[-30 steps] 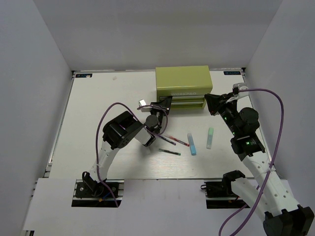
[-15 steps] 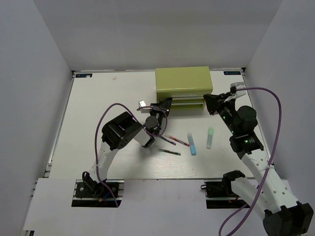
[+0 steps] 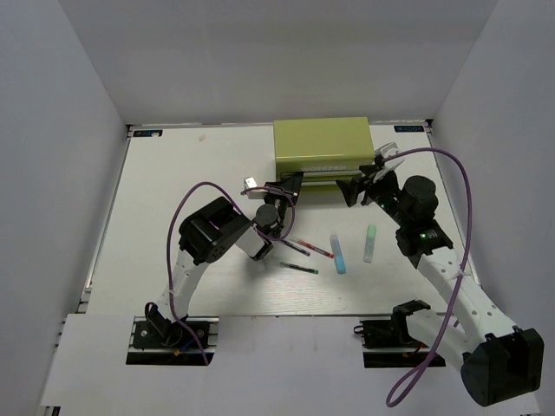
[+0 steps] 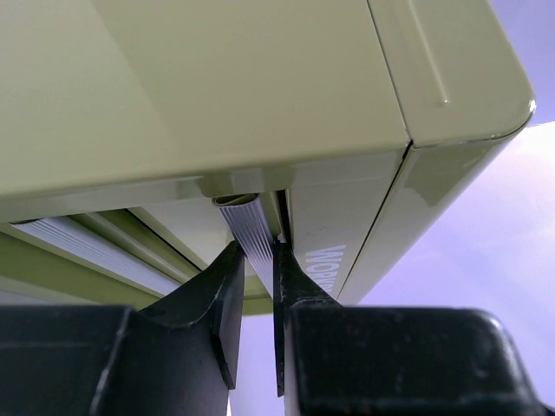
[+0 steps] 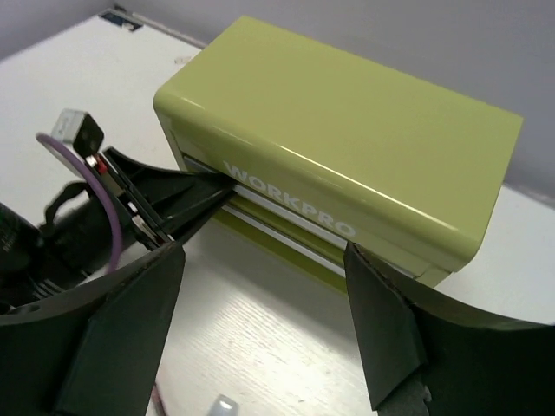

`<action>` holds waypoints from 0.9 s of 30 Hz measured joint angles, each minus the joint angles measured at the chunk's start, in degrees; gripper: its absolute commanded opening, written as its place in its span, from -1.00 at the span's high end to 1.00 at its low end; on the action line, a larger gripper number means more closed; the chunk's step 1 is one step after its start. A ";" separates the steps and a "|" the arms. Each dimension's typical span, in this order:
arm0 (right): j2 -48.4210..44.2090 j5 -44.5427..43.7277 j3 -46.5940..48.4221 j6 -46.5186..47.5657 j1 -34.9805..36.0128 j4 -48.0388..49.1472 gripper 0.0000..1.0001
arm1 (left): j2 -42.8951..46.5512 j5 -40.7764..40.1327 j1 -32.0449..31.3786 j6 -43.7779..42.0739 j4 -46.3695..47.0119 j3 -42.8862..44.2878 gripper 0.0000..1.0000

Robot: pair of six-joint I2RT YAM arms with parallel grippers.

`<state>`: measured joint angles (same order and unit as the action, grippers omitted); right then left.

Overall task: Sort the stationery into containers
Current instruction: Open the drawer

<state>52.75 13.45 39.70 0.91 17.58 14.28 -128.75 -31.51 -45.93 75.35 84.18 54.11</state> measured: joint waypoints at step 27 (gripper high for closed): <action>25.44 15.65 22.77 60.81 0.02 -19.67 -0.68 | 0.72 0.46 0.35 -0.15 -1.11 -0.13 1.00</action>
<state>78.19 29.10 62.48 61.71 17.61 -5.39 -128.03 -31.05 -45.58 75.20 83.07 53.98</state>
